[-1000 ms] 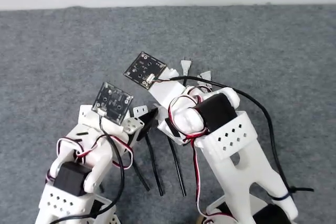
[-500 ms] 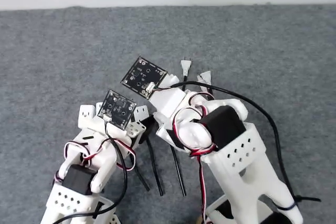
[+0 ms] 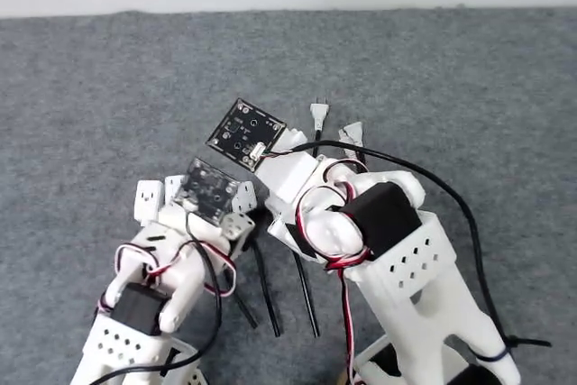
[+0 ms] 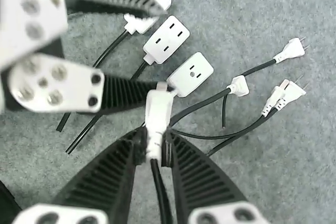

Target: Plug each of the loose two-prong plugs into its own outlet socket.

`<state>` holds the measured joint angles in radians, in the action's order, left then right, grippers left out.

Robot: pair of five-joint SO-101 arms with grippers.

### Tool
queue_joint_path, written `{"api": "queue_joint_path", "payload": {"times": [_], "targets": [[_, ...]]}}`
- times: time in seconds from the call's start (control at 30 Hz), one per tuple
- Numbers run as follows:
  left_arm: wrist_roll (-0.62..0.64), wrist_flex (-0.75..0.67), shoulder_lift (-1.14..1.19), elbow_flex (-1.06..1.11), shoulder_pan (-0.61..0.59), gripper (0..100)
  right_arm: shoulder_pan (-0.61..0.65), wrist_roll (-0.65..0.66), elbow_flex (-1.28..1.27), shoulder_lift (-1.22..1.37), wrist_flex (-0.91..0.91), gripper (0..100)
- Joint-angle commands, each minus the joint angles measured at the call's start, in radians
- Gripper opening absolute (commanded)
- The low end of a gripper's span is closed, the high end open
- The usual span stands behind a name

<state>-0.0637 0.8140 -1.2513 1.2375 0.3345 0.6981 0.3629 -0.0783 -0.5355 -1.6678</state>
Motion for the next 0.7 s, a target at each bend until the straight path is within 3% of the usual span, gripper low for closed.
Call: {"api": "queue_joint_path", "payload": {"times": [0.0, 0.67], "targets": [[-0.005, -0.032, -0.015, 0.002, 0.089, 25, 0.025, -0.011, 0.018, -0.031, 0.008, 0.9], [-0.002, -0.074, -0.018, -0.004, -0.066, 25, -0.038, 0.021, -0.089, -0.033, 0.058, 0.9]]}}
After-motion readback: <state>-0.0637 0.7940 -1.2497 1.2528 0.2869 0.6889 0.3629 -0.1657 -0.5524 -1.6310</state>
